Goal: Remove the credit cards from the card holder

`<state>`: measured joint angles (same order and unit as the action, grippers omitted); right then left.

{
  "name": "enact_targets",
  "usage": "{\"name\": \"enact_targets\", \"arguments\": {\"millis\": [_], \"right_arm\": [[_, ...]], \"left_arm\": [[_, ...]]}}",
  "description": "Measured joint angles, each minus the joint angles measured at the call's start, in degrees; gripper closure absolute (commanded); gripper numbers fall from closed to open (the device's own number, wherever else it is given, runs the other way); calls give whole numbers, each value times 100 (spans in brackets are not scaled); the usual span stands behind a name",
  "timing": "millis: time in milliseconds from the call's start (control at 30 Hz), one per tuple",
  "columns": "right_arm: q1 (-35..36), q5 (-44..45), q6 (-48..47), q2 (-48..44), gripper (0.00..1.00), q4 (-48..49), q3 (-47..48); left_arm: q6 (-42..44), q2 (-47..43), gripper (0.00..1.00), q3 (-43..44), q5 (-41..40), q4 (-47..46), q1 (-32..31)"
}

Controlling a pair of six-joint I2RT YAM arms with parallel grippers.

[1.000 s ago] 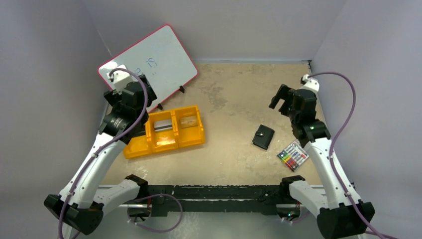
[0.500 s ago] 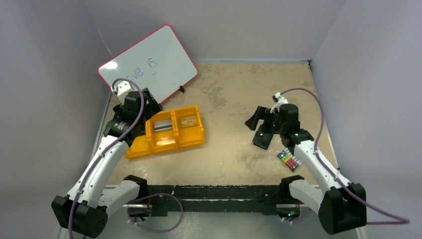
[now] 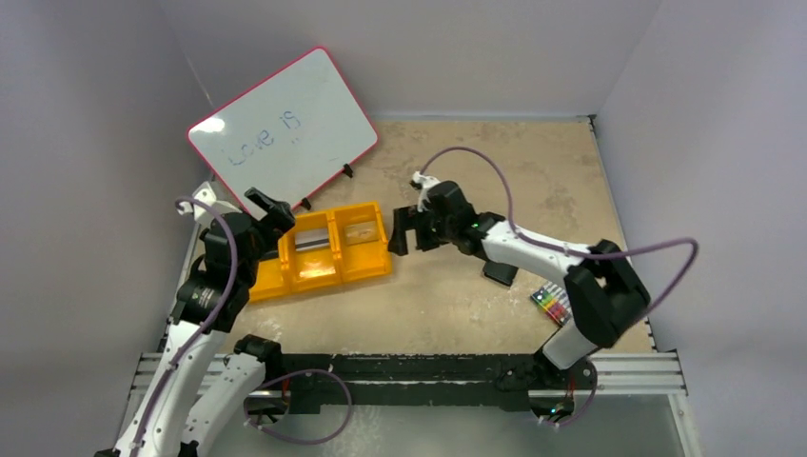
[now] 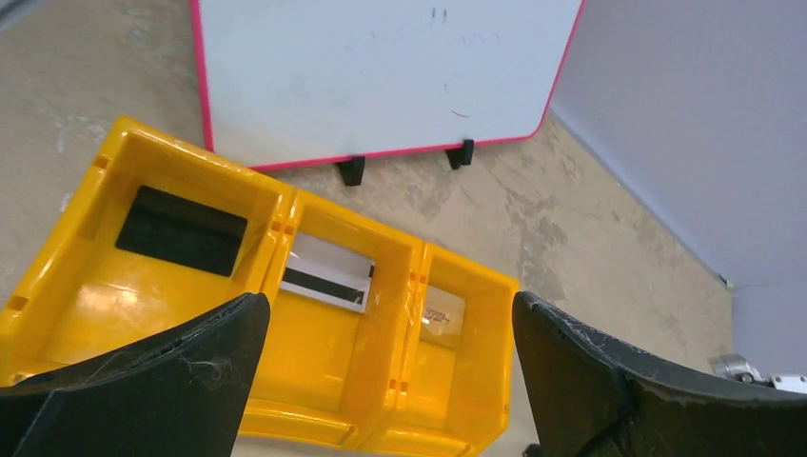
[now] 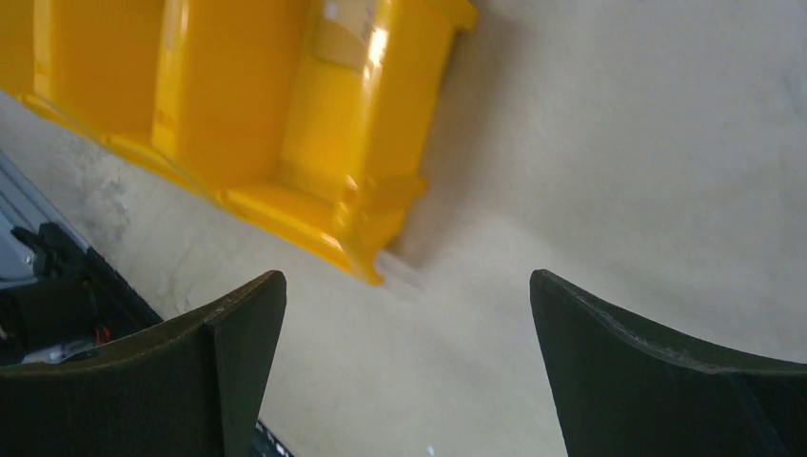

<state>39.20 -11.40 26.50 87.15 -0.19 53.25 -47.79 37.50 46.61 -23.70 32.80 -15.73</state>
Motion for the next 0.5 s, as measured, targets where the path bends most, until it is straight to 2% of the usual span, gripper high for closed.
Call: {"name": "enact_targets", "arguments": {"millis": [167,300,500], "right_arm": [[546,817,4,1169,0,-122,1362],[699,1622,9,1919,0,-444,2251],[697,2798,2,2715,0,-1064,2983]], "left_arm": [[-120,-155,0,140,-470,308,26],[-133,-258,0,192,-776,553,31],[-138,-422,0,256,-1067,721,33]]}}
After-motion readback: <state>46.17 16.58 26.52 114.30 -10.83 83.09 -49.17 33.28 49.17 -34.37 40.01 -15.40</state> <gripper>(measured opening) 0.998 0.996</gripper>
